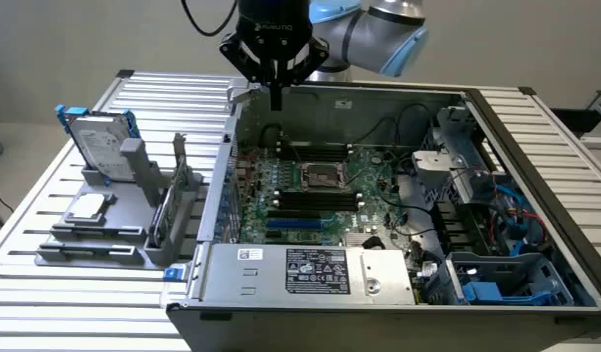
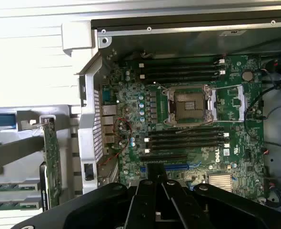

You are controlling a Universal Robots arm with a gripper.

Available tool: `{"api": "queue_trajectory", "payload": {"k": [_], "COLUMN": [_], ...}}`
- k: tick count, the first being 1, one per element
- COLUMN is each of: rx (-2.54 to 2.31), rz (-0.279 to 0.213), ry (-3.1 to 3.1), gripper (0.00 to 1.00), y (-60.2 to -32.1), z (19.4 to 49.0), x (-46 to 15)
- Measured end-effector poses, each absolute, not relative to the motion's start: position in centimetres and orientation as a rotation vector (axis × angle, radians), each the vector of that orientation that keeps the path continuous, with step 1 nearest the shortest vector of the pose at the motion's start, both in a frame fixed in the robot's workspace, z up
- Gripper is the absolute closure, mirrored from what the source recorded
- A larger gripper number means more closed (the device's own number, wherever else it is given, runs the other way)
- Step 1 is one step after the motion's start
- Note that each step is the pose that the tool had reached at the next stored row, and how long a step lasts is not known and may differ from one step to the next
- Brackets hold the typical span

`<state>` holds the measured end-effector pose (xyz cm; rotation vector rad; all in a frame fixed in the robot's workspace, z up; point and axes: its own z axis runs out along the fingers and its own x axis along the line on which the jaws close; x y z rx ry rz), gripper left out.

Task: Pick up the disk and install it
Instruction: 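Reach for the disk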

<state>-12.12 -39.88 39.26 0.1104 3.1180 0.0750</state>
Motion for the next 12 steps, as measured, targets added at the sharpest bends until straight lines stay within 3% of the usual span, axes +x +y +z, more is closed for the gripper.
{"api": "queue_trajectory", "payload": {"k": [12], "rx": [0.11], "rz": [0.075], "ry": [3.113], "gripper": [0.89], "y": [-39.88], "z": [39.26], "x": [-12.17]}}
